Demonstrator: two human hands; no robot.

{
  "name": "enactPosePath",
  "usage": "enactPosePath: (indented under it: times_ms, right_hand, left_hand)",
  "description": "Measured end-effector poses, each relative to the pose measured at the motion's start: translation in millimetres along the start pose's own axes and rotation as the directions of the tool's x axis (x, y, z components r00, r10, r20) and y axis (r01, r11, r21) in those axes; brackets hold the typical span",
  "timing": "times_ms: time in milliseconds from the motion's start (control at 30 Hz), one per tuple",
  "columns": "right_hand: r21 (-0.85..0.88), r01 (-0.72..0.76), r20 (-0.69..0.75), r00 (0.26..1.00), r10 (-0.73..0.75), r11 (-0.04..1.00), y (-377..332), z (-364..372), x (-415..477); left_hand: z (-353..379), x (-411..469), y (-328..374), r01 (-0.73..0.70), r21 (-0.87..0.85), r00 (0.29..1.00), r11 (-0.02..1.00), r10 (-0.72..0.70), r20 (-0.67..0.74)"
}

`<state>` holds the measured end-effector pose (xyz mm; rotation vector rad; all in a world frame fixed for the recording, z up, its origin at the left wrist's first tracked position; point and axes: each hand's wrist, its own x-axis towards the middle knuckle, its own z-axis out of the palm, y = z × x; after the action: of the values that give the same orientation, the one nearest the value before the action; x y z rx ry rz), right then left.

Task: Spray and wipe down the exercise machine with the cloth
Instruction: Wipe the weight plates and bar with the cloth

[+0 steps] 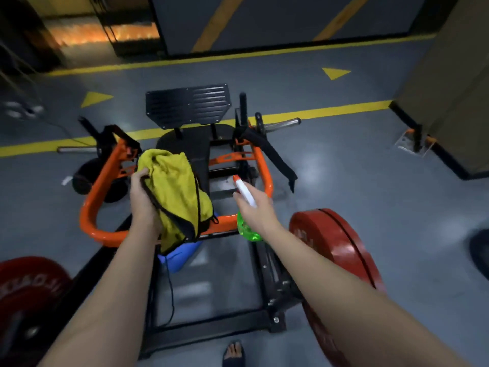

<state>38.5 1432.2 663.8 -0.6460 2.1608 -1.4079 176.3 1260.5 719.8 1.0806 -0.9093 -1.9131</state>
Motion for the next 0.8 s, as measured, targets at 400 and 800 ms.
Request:
enactPosePath:
  times_ms: [400, 800]
  right_hand:
    - [-0.063, 0.018, 0.238, 0.971, -0.003, 0.998, -8.4, 180.7, 94.5]
    - [-0.161, -0.074, 0.256, 0.96, 0.114, 0.984, 22.5, 194.1, 110.6]
  left_hand:
    - [-90.3, 69.8, 22.4, 0.118, 0.019, 0.992, 0.993, -0.117, -0.054]
    - [-131.4, 121.7, 21.3, 0.173, -0.13, 0.984, 0.976, -0.175, -0.007]
